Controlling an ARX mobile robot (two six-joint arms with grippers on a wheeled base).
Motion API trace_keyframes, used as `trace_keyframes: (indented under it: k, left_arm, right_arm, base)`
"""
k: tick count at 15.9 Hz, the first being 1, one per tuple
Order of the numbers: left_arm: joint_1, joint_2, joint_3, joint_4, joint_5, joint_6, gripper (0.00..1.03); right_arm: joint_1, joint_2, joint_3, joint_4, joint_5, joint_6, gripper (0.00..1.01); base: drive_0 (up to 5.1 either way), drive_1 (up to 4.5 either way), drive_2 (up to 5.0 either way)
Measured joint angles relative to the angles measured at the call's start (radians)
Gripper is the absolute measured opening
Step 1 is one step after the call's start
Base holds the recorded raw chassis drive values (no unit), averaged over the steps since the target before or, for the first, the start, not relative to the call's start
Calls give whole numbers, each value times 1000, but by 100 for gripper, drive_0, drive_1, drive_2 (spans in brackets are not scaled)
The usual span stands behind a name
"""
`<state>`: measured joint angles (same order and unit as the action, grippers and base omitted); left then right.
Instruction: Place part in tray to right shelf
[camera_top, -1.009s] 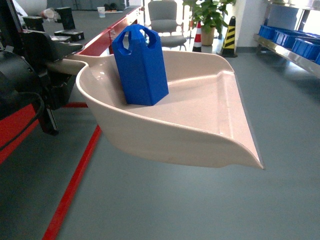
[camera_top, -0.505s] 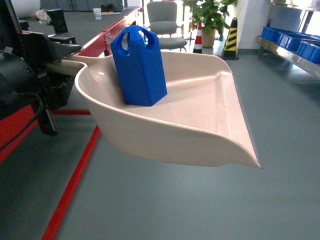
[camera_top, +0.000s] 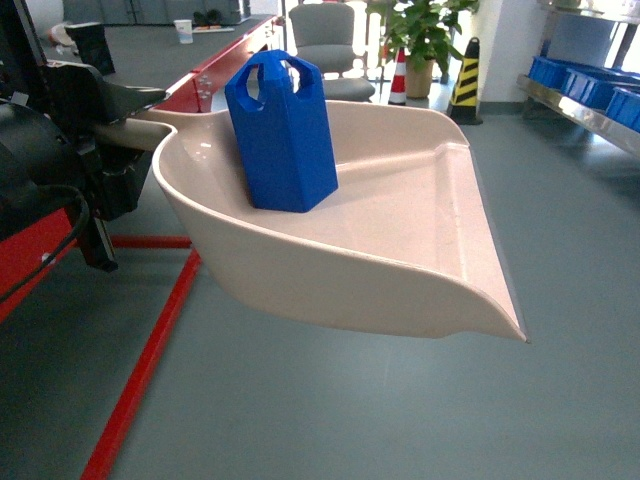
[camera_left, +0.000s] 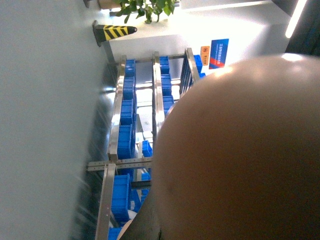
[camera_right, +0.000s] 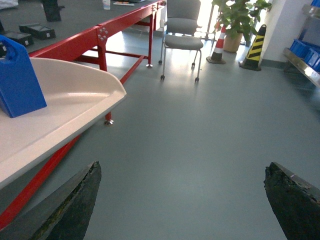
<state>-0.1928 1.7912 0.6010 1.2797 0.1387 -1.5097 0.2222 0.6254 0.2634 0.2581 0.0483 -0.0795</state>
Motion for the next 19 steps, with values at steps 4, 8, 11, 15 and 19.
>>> trace_keyframes:
  k: [4,8,11,15,19]
  left_arm:
    - [0,0,0,0,-3,0,14]
    - [0,0,0,4,0,0,14]
    - [0,0,0,0,-1,0,14]
    - [-1,0,0,0,0,0,14]
    - [0,0,0,1,-1,0,14]
  right_arm:
    - [0,1,0,-1,0,0,98]
    - [0,0,0,2,0,0,98]
    - [0,0,0,1,0,0,98]
    - [0,0,0,0,0,0,98]
    - [0,0,0,-2,0,0,98]
  base:
    - [-1,429,-432]
    - [9,437,-418]
    - [12,439,-416]
    - [12,439,-416]
    - [12,439,-416]
